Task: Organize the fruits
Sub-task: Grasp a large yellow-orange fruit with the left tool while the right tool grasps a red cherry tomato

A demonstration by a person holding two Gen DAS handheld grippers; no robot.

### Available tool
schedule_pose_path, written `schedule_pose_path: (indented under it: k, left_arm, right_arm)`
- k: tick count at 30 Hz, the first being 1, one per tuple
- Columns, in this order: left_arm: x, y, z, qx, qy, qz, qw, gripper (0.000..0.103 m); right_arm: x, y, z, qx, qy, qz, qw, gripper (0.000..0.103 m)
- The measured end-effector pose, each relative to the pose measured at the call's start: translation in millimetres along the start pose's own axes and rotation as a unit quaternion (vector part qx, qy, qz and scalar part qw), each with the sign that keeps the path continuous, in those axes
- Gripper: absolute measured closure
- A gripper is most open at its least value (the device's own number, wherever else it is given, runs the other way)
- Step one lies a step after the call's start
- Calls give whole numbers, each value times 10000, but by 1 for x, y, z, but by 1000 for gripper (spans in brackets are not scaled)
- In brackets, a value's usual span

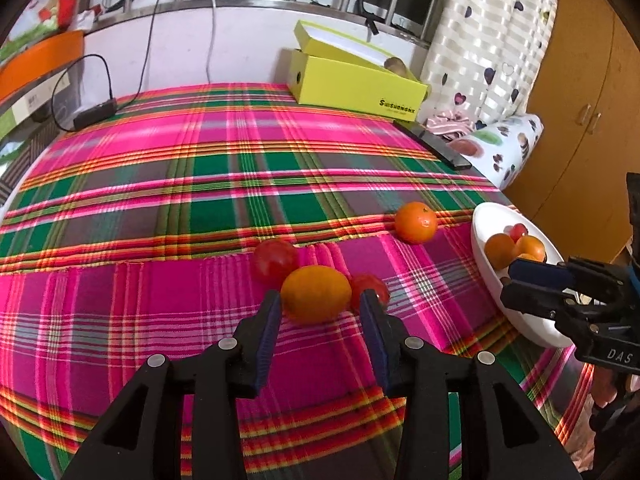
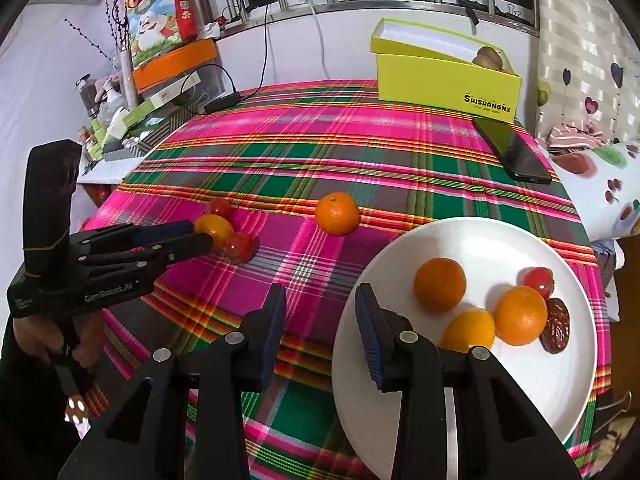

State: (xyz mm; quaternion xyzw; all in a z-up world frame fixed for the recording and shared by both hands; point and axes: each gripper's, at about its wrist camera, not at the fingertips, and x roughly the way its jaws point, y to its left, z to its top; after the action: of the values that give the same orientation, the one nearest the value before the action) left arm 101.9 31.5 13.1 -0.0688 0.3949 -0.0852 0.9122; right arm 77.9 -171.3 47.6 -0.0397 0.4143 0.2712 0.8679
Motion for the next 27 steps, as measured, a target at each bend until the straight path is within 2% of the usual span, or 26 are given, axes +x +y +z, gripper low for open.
schedule_pose_path:
  k: [13, 16, 27]
  left_arm:
    - [19, 13, 7, -434, 151, -132, 9989, 50]
    - [20, 13, 7, -423, 156, -143, 9989, 54]
    - [3, 22, 0, -416, 25, -16, 9991, 54]
  right_arm:
    - [8, 4, 2, -42, 64, 29, 10000, 66]
    - [9, 5, 3, -58, 75, 33, 9999, 66]
    - [19, 20, 12, -207, 128, 124, 9996, 66]
